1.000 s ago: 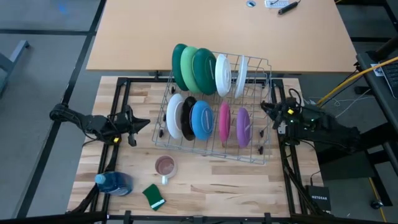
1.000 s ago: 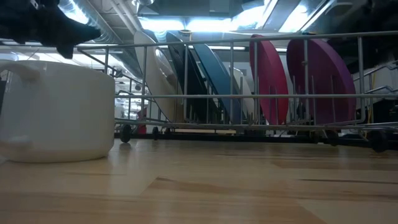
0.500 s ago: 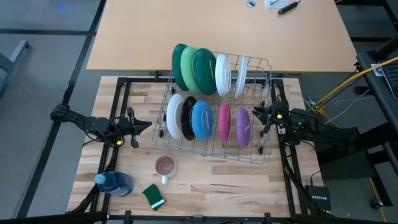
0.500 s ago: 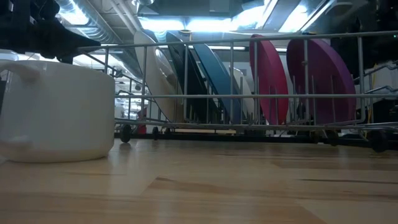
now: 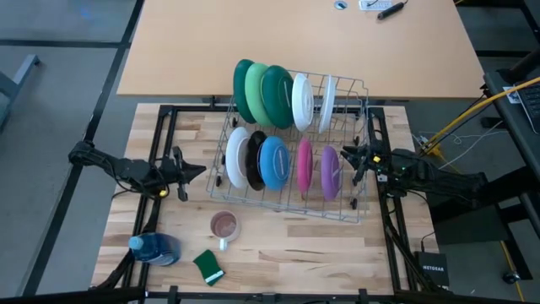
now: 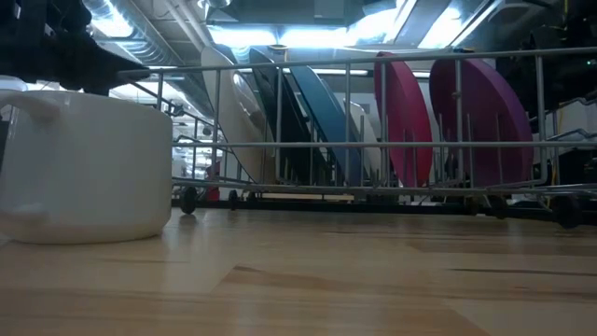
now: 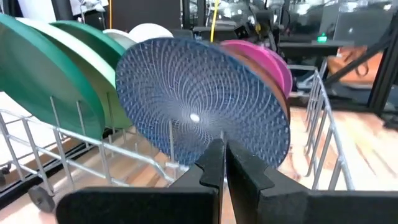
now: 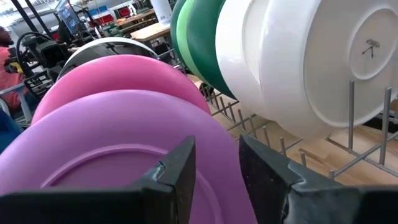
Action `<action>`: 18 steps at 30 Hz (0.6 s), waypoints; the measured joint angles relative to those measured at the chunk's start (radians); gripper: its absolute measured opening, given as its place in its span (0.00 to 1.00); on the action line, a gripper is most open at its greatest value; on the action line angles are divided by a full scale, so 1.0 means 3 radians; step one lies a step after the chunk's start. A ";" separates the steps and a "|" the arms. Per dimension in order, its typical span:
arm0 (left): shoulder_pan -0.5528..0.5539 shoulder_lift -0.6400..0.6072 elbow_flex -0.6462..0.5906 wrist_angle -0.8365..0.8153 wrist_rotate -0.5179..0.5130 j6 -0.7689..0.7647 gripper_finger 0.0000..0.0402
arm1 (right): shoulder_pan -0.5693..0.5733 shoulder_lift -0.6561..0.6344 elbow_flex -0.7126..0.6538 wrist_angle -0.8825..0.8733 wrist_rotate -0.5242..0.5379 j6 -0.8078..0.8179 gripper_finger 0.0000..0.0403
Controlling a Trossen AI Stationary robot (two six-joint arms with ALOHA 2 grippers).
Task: Sort dishes
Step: Return to Home Position
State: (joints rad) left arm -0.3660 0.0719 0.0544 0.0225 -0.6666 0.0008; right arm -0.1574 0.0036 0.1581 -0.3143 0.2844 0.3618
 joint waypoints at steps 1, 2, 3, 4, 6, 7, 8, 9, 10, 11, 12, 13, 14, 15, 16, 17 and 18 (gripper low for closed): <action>-0.0001 0.0000 0.0000 -0.0040 0.0000 -0.0003 0.02 | 0.0000 0.0000 -0.0001 0.0007 0.0000 0.0000 0.31; 0.0000 0.0000 0.0000 -0.0098 0.0000 -0.0007 0.02 | 0.0000 0.0000 -0.0003 0.0019 0.0000 -0.0001 0.31; -0.0001 0.0000 0.0000 -0.0142 0.0000 -0.0006 0.02 | 0.0000 0.0000 -0.0004 0.0030 0.0000 -0.0001 0.31; 0.0000 0.0000 0.0000 -0.0182 0.0000 -0.0004 0.02 | 0.0000 0.0000 -0.0005 0.0036 -0.0001 -0.0001 0.31; -0.0001 0.0000 0.0001 -0.0277 0.0001 -0.0057 0.02 | 0.0000 0.0000 -0.0008 0.0048 -0.0001 -0.0003 0.31; -0.0001 0.0002 0.0006 -0.0314 0.0002 -0.0107 0.02 | 0.0000 0.0000 -0.0008 0.0048 -0.0002 -0.0003 0.31; 0.0000 0.0003 0.0009 -0.0322 0.0002 -0.0165 0.02 | 0.0000 0.0000 -0.0008 0.0046 -0.0003 -0.0003 0.31; 0.0000 0.0003 0.0009 -0.0324 0.0002 -0.0197 0.02 | 0.0000 0.0000 -0.0009 0.0046 -0.0003 0.0001 0.31; 0.0000 0.0004 0.0009 -0.0329 0.0001 -0.0229 0.02 | 0.0000 0.0000 -0.0009 0.0046 -0.0004 0.0017 0.31; 0.0000 0.0004 0.0009 -0.0329 0.0002 -0.0257 0.02 | 0.0000 0.0000 -0.0010 0.0046 -0.0004 0.0056 0.31; 0.0000 0.0003 0.0010 -0.0330 0.0002 -0.0309 0.02 | 0.0000 0.0000 -0.0011 0.0041 -0.0009 0.0113 0.31; 0.0000 0.0004 0.0010 -0.0332 0.0001 -0.0334 0.02 | 0.0000 0.0000 -0.0013 0.0036 -0.0015 0.0165 0.31; 0.0000 0.0004 0.0010 -0.0333 0.0001 -0.0345 0.02 | 0.0000 0.0000 -0.0014 0.0041 -0.0014 0.0192 0.31; 0.0000 0.0003 0.0010 -0.0333 0.0003 -0.0343 0.02 | 0.0000 0.0000 -0.0014 0.0053 -0.0006 0.0207 0.31; 0.0000 0.0003 0.0010 -0.0335 0.0001 -0.0335 0.02 | 0.0000 0.0001 -0.0016 0.0060 0.0014 0.0205 0.31; 0.0000 0.0003 0.0010 -0.0335 0.0002 -0.0327 0.02 | 0.0000 0.0001 -0.0020 0.0061 0.0041 0.0182 0.31; 0.0000 0.0003 0.0010 -0.0336 0.0003 -0.0326 0.02 | 0.0000 0.0001 -0.0022 0.0060 0.0065 0.0162 0.31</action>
State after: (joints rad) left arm -0.3660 0.0729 0.0574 -0.0782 -0.6659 -0.0971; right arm -0.1574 0.0040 0.1516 -0.2962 0.3038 0.4104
